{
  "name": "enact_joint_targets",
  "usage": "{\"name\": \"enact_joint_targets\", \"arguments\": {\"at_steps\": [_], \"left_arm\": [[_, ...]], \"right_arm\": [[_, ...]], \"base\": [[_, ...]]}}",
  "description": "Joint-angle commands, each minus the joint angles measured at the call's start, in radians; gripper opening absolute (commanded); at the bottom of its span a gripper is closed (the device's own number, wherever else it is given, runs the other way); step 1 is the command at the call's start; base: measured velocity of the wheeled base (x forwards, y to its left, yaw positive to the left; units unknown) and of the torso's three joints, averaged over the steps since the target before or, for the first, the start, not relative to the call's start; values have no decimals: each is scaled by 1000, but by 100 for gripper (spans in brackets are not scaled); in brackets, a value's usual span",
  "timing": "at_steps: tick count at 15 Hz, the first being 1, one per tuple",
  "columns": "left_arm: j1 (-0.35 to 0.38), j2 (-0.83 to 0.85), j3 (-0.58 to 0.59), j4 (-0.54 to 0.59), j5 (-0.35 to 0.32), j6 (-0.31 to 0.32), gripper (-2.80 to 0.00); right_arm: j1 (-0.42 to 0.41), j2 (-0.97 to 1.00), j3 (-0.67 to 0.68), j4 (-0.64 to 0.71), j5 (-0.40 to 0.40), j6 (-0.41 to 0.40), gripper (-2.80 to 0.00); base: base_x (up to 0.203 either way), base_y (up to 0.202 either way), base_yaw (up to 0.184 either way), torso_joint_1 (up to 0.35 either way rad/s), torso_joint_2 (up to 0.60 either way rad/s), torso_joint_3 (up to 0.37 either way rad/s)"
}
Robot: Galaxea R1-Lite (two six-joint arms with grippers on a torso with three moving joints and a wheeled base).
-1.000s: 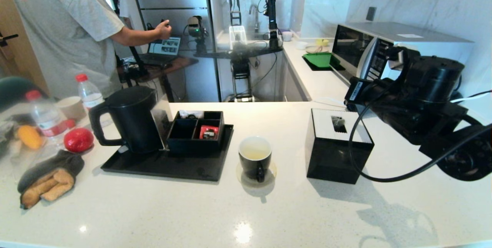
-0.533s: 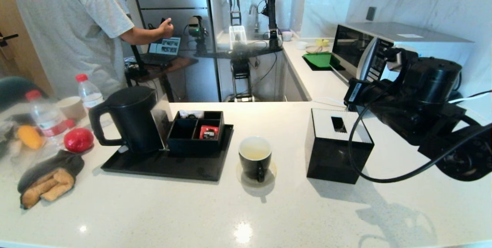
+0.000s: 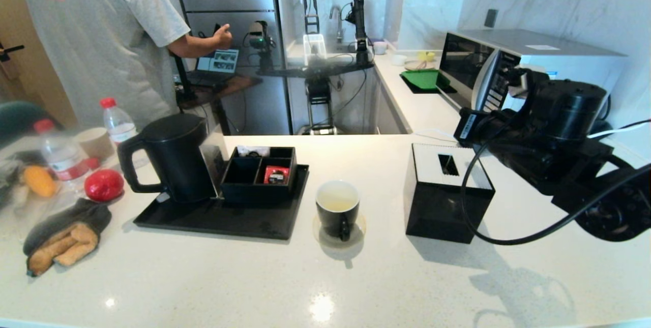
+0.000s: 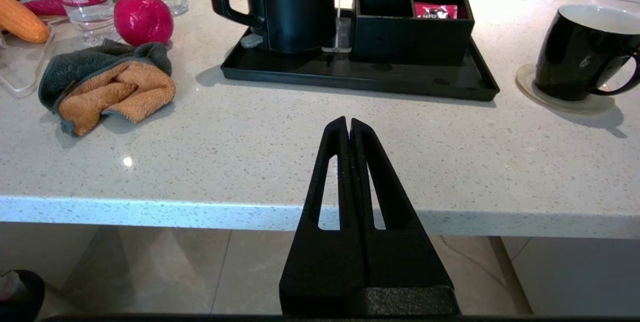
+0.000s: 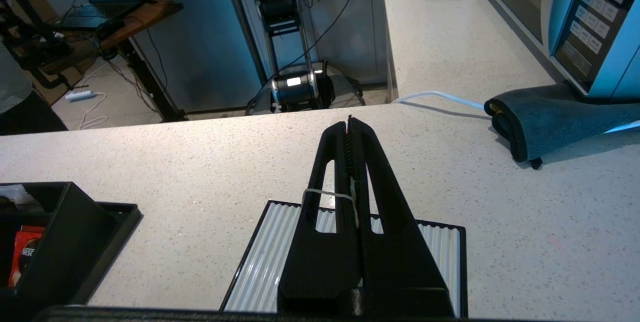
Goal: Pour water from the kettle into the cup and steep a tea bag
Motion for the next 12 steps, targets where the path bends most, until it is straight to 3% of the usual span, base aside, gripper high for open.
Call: {"name": "enact_joint_targets", "arguments": {"at_steps": [1, 12], "left_arm": [[0, 0, 0, 0, 0, 0, -280], [0, 0, 0, 0, 0, 0, -280]], "right_arm": [[1, 2, 2, -4, 3, 0, -280], [1, 14, 25, 0, 4, 0, -280]], "base": [[0, 0, 0, 0, 0, 0], [0, 0, 0, 0, 0, 0]]}}
